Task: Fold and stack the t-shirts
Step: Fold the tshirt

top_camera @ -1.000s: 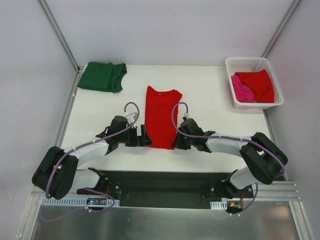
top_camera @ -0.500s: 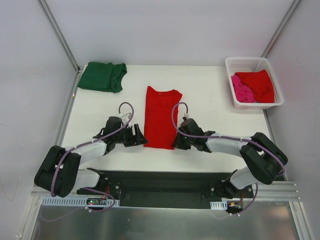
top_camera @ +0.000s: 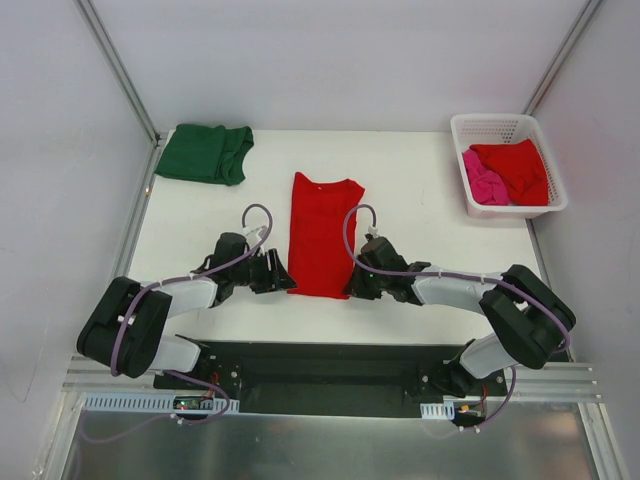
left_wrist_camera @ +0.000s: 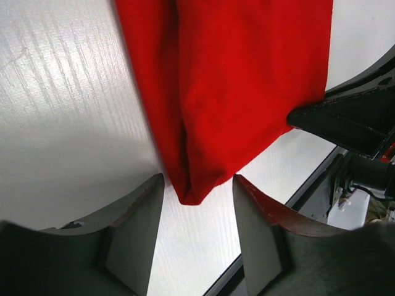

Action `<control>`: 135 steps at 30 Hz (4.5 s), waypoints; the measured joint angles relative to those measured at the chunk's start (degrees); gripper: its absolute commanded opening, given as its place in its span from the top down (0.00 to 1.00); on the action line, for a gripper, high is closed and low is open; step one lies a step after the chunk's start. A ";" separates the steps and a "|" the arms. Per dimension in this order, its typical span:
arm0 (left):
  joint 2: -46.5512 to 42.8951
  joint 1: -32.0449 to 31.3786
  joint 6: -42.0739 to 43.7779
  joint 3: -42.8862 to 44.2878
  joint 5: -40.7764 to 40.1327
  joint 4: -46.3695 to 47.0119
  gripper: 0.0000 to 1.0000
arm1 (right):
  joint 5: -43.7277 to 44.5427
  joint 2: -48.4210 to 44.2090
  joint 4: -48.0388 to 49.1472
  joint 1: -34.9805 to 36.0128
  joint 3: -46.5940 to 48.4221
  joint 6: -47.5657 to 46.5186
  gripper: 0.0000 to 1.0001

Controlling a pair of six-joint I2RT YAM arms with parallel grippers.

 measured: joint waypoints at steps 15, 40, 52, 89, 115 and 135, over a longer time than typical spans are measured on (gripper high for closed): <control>2.45 0.00 -0.22 -0.17 0.98 2.69 0.63 | 0.00 0.00 -0.02 0.00 0.00 -0.02 0.82; 0.96 -0.07 0.15 1.84 1.27 -4.39 1.00 | 0.22 -2.01 -5.18 -0.09 1.62 -2.91 0.99; -8.44 -0.17 2.16 12.81 -0.07 -16.65 1.00 | 6.49 -8.70 -18.93 0.04 11.96 -9.81 0.99; 18.05 2.38 6.38 48.94 -1.31 -22.12 1.00 | -2.91 15.30 -26.14 -18.82 46.84 -25.44 0.99; 11.30 -1.01 4.79 33.44 -0.17 -21.66 1.00 | -12.13 6.71 -24.46 -17.53 28.09 -25.38 0.99; -21.62 -16.63 -5.77 9.84 -5.49 -25.22 1.00 | -10.16 -14.34 -33.33 -6.49 14.99 -20.35 0.99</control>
